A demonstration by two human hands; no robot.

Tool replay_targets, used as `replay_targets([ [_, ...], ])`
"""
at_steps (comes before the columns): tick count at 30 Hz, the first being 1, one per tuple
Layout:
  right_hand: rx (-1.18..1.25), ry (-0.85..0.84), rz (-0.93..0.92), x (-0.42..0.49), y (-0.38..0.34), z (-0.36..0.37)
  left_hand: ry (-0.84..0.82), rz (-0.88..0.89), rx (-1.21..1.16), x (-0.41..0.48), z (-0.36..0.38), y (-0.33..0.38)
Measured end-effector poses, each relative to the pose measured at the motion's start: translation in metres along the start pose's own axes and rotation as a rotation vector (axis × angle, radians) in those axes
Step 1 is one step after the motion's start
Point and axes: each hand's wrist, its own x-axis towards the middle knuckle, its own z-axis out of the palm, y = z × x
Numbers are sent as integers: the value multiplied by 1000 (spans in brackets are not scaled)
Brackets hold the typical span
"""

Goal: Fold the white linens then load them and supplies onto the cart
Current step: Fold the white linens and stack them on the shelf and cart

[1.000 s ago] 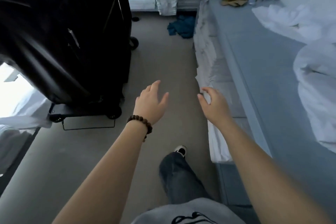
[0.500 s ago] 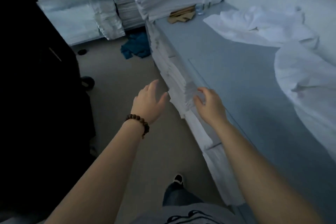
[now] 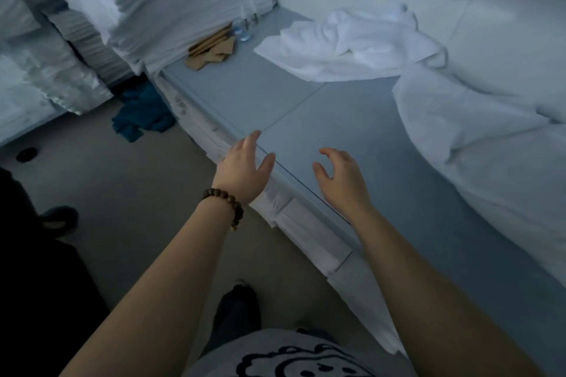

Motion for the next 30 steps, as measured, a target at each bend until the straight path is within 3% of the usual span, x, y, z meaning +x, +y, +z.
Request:
replay_targets([
  [7, -48, 120, 112, 43, 2, -5, -91, 164, 22, 84, 11, 4],
  [20, -78, 435, 490, 133, -31, 20, -340, 506, -43, 249, 9, -26],
  [30, -129, 552, 602, 194, -79, 52, -438, 608, -137, 334, -12, -63],
])
